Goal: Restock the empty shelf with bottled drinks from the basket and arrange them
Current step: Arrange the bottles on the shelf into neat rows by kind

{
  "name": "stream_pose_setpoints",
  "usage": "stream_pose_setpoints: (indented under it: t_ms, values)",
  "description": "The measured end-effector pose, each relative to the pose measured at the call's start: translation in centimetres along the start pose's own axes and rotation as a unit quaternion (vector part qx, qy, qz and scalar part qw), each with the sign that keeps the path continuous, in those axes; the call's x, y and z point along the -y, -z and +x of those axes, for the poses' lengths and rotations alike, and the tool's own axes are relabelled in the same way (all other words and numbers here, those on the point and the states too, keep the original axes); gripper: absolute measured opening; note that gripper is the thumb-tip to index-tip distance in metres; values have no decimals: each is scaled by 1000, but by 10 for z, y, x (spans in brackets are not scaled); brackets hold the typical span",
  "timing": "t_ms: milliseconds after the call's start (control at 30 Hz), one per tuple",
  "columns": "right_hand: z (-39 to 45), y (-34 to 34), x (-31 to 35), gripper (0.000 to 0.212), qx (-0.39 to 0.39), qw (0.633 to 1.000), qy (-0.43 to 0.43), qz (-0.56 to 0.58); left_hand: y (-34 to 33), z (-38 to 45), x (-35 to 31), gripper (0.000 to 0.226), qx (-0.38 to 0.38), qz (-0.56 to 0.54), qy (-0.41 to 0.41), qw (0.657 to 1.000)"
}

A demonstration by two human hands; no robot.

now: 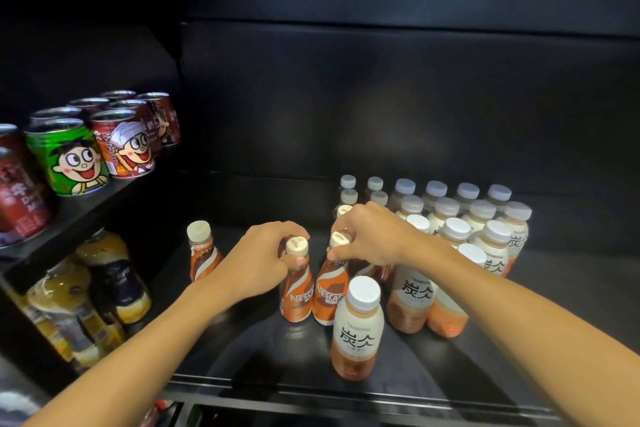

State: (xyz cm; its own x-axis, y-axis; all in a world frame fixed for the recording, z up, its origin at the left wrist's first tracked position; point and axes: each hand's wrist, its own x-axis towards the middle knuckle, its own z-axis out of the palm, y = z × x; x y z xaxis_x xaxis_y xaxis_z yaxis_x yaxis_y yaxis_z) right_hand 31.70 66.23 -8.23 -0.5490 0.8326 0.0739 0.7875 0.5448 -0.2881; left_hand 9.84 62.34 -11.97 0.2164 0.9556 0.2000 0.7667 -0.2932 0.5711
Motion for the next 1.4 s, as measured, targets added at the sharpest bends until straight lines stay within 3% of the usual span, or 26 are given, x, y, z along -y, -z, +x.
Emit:
stream_pose_setpoints:
  t_ms: [200, 400, 533, 600, 667, 767, 900, 1000, 1067, 1233, 1400]
  values:
    - [-3, 4, -12, 40, -24, 997, -51, -49, 0, -2, 4, 35, 8, -11, 2, 1000]
    - [2, 2, -11, 40, -24, 997, -48, -61, -6, -3, 0, 36, 3, -6, -3, 1000]
    - [3, -2, -9, 21, -28, 997, -25, -69, -7, -3, -1, 38, 0, -5, 1, 1000]
    - [0, -3, -7, 25, -33, 997, -31, -67, -8, -4, -1, 40, 6, -3, 4, 1000]
    - [-9, 0, -3, 42, -64, 997, -37, -27, -8, -4, 0, 44, 17, -6, 6, 1000]
    - [-33, 14, 16, 44, -94, 992, -40, 77, -9, -4, 4, 52, 26, -18, 3, 999]
    - [-69, 22, 36, 60, 24, 996, -37, 80, -11, -8, 9, 57, 25, -28, 4, 999]
    - [-86, 10, 37, 64, 61, 996, -32, 49, -17, -12, 9, 56, 31, -55, 15, 998]
    - [-91, -2, 33, 61, 47, 997, -32, 51, -21, -15, 8, 56, 26, -77, 25, 996]
    - [-103, -35, 26, 57, 3, 978, -106, 182, -33, -24, 5, 60, 16, -145, 69, 987]
    - [-117, -73, 22, 63, -74, 932, -168, 313, -49, -36, 5, 66, -21, -186, 95, 978]
